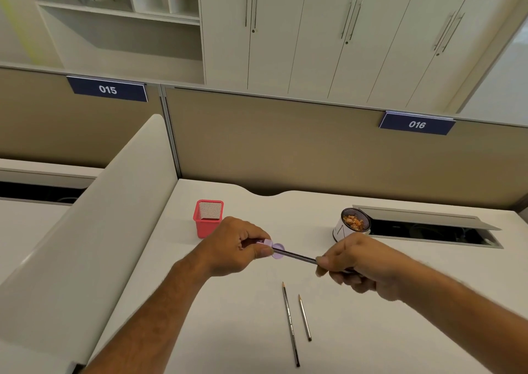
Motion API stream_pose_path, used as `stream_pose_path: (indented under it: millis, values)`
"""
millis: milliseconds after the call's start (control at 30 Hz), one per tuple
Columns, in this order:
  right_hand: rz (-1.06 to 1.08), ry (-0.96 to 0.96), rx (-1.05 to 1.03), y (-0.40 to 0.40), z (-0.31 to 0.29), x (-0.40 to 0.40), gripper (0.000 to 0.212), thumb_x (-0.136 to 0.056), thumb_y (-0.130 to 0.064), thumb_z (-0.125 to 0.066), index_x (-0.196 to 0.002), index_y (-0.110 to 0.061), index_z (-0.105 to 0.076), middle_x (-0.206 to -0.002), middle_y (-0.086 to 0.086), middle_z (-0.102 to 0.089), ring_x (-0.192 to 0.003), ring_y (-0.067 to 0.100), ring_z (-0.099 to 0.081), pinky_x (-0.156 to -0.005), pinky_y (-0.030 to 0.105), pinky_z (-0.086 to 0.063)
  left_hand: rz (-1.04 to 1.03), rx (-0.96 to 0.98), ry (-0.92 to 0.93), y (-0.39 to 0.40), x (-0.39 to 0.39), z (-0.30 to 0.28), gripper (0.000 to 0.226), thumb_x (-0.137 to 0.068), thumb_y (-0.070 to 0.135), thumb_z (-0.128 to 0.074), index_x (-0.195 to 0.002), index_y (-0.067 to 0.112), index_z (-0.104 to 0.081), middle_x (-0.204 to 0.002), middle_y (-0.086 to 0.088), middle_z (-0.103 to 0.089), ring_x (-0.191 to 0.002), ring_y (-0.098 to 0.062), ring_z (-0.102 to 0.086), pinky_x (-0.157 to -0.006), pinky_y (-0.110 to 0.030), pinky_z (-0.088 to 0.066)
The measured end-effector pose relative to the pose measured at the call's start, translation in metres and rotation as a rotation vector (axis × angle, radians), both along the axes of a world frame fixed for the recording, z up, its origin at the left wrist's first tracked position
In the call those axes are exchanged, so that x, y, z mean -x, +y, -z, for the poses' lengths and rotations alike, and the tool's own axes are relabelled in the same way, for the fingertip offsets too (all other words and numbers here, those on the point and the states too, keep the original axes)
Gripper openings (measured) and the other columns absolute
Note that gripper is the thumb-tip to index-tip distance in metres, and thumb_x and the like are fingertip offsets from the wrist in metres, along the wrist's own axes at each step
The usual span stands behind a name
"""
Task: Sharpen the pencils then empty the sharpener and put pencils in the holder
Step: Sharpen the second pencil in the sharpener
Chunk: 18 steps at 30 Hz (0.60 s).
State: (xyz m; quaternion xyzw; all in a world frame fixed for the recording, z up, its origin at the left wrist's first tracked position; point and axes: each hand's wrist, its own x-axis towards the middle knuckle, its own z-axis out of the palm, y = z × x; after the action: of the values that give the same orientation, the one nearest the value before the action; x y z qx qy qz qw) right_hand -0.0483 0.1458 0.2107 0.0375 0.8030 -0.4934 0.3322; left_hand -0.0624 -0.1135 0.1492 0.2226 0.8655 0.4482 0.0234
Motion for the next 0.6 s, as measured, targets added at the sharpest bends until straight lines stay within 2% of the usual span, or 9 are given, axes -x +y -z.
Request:
stream_pose_path:
  millis: [100,133,200,267,333,400,467,533,600]
  values:
    - [-0.06,0.166,-0.073,-0.004,0.005,-0.002,0.003,-0.079,-0.01,-0.077,-0.079,-0.008,-0.076,-0.065,0.005,-0.061,-0.042,0.007,-0.039,-0.042,0.019,-0.027,0.013,0.011,-0.01,-0.003,0.001,-0.003,0.014,-0.089,0.032,-0.065,-0.086,0.022,-0.075,-0.064,0.018,-0.064,-0.062,-0.01,-0.054,-0.054,-0.025,-0.041]
    - [-0.096,0.357,-0.157,-0.003,0.01,-0.003,0.007,-0.077,-0.011,-0.08,-0.08,-0.014,-0.075,-0.068,-0.001,-0.064,-0.044,0.004,-0.045,-0.043,0.017,-0.033,0.017,0.01,-0.021,-0.004,0.001,-0.004,0.016,-0.089,0.033,-0.065,-0.085,0.021,-0.075,-0.064,0.012,-0.065,-0.061,-0.014,-0.054,-0.054,-0.03,-0.042]
    - [-0.238,0.941,-0.353,0.005,0.021,-0.004,0.012,-0.077,-0.016,-0.08,-0.083,-0.025,-0.073,-0.072,-0.009,-0.067,-0.055,0.005,-0.056,-0.05,0.016,-0.041,0.012,0.001,-0.056,-0.007,0.002,-0.005,0.015,-0.089,0.032,-0.066,-0.085,0.022,-0.075,-0.063,0.009,-0.065,-0.059,-0.013,-0.054,-0.054,-0.031,-0.042]
    - [-0.481,1.491,-0.479,0.015,0.03,-0.005,0.013,-0.082,-0.018,-0.075,-0.094,-0.016,-0.076,-0.077,-0.004,-0.07,-0.059,0.012,-0.057,-0.049,0.024,-0.044,0.001,-0.02,-0.103,-0.008,0.002,-0.006,0.012,-0.088,0.03,-0.067,-0.085,0.023,-0.076,-0.059,0.012,-0.063,-0.059,-0.006,-0.054,-0.056,-0.025,-0.043]
    - [-0.617,1.781,-0.568,0.024,0.036,-0.003,0.018,-0.085,-0.016,-0.073,-0.099,-0.007,-0.076,-0.078,0.002,-0.069,-0.053,0.02,-0.049,-0.044,0.029,-0.041,0.006,-0.024,-0.137,-0.008,0.003,-0.007,0.012,-0.088,0.03,-0.067,-0.086,0.023,-0.077,-0.059,0.012,-0.064,-0.061,-0.006,-0.056,-0.058,-0.024,-0.044]
    - [-0.62,1.887,-0.601,0.027,0.035,0.001,0.017,-0.086,-0.015,-0.072,-0.098,-0.005,-0.077,-0.074,0.005,-0.067,-0.052,0.02,-0.044,-0.043,0.031,-0.038,0.007,-0.025,-0.14,-0.005,0.002,-0.007,0.013,-0.088,0.032,-0.067,-0.085,0.024,-0.077,-0.06,0.011,-0.066,-0.062,-0.007,-0.058,-0.06,-0.025,-0.045]
    - [-0.591,1.863,-0.589,0.027,0.035,0.004,0.014,-0.086,-0.016,-0.071,-0.094,-0.005,-0.076,-0.071,0.004,-0.065,-0.052,0.021,-0.044,-0.043,0.032,-0.038,0.0,-0.038,-0.119,-0.002,0.002,-0.008,0.011,-0.088,0.031,-0.067,-0.083,0.028,-0.076,-0.06,0.012,-0.066,-0.063,-0.008,-0.06,-0.06,-0.025,-0.047]
    - [-0.537,1.711,-0.522,0.025,0.034,0.001,0.013,-0.087,-0.019,-0.068,-0.09,-0.009,-0.075,-0.066,0.002,-0.063,-0.052,0.021,-0.049,-0.043,0.031,-0.041,-0.009,-0.047,-0.075,0.0,0.001,-0.009,0.01,-0.088,0.03,-0.067,-0.08,0.032,-0.073,-0.061,0.012,-0.065,-0.063,-0.014,-0.06,-0.059,-0.029,-0.047]
    - [-0.369,1.392,-0.391,0.018,0.027,-0.003,0.014,-0.088,-0.025,-0.065,-0.084,-0.016,-0.075,-0.06,-0.003,-0.062,-0.051,0.013,-0.052,-0.046,0.027,-0.041,-0.009,-0.037,-0.023,0.001,0.001,-0.012,0.011,-0.086,0.033,-0.067,-0.079,0.028,-0.073,-0.064,0.006,-0.066,-0.064,-0.023,-0.059,-0.057,-0.034,-0.047]
